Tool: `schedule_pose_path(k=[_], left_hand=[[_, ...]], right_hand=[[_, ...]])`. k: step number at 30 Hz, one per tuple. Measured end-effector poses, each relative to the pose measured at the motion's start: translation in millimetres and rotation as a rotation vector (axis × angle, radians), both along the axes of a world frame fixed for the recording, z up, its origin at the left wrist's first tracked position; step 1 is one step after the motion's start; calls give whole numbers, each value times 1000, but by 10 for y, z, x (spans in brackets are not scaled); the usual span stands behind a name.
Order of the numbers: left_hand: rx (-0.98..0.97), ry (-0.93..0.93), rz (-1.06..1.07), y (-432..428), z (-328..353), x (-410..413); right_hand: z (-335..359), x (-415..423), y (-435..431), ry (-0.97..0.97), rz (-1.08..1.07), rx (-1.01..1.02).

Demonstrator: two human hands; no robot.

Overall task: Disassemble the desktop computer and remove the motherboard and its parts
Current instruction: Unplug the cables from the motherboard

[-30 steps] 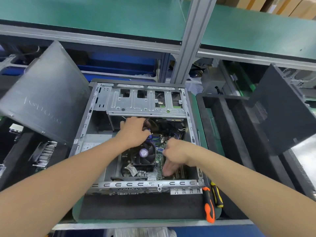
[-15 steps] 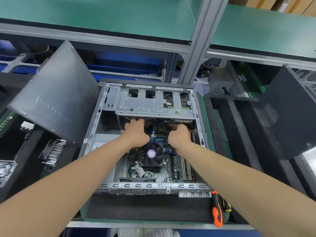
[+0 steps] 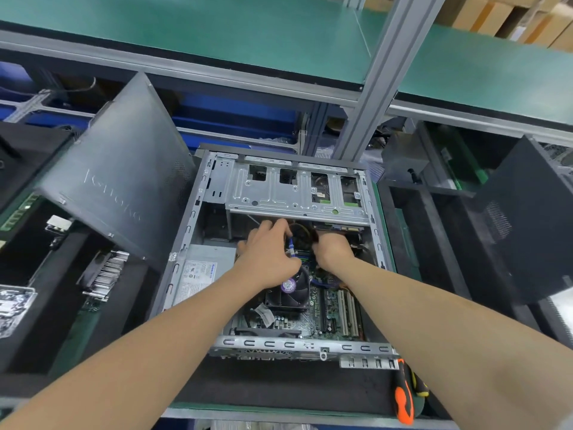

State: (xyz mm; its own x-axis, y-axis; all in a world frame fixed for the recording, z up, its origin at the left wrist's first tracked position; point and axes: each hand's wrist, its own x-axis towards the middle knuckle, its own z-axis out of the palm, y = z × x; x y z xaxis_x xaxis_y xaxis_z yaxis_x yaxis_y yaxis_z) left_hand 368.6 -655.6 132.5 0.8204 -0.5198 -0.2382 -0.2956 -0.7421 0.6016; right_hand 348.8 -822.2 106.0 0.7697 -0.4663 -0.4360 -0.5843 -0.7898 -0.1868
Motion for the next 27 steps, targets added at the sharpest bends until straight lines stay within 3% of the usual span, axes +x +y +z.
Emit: schedule_pose_path(k=[3,9,17,27], left_hand=[[68,-94,-40,-29,-1,-40],[176,-21,-195,-20,-209,-90],[419,-192,-175,-244,-196,23],[465,-220,-194,-279,-216,-3]], right_hand=[[-35,83,-30,62,33,-27],[-143,181,-40,165,141,-105],[-243,174,-32,3,73,-58],[-303,159,-56,-27,100,-56]])
